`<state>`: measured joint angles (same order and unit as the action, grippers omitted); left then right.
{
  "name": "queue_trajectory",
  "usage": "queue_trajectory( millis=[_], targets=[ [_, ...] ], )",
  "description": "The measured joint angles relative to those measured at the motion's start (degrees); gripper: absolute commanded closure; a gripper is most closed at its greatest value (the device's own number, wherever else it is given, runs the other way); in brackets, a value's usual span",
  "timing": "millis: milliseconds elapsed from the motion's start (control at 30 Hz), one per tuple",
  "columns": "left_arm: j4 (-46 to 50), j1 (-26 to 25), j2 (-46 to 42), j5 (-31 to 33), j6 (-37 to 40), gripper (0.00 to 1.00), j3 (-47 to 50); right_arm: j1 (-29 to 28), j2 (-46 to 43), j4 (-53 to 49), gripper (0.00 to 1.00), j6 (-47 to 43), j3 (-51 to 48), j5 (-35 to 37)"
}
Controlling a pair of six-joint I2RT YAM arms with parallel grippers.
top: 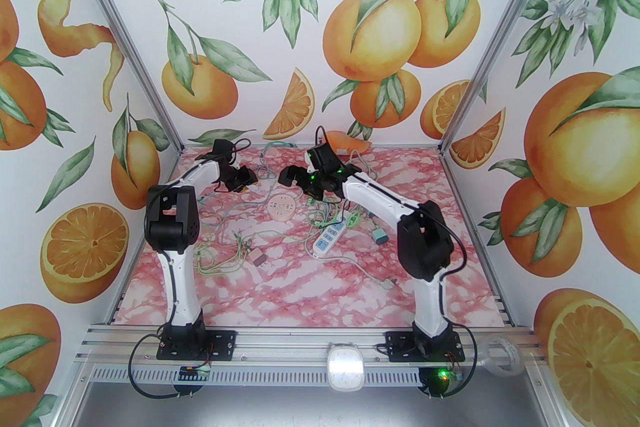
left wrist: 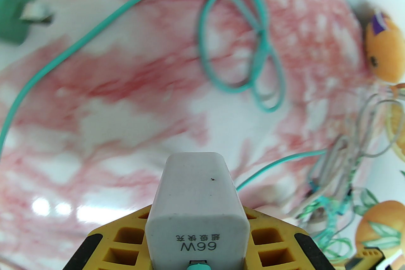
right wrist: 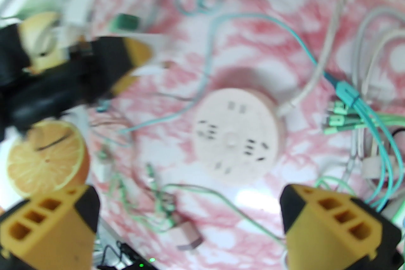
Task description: Pull the plug off the socket
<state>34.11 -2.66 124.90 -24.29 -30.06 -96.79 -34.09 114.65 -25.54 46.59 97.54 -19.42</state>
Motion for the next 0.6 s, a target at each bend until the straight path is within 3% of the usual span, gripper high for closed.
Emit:
queue_trajectory(
  millis=[233,600],
  targets=[
    [-4.1,-0.1,0.3,-3.3,-1.6,0.58,0.0,0.3,-5.5,0.2,0.0,-0.8,-3.1,1.1],
    [-1.8,-0.1,0.8,-3.1,-0.7,0.38,0.0,0.7,-5.9,-0.4,0.0,-0.8,-4.7,2.1]
  ],
)
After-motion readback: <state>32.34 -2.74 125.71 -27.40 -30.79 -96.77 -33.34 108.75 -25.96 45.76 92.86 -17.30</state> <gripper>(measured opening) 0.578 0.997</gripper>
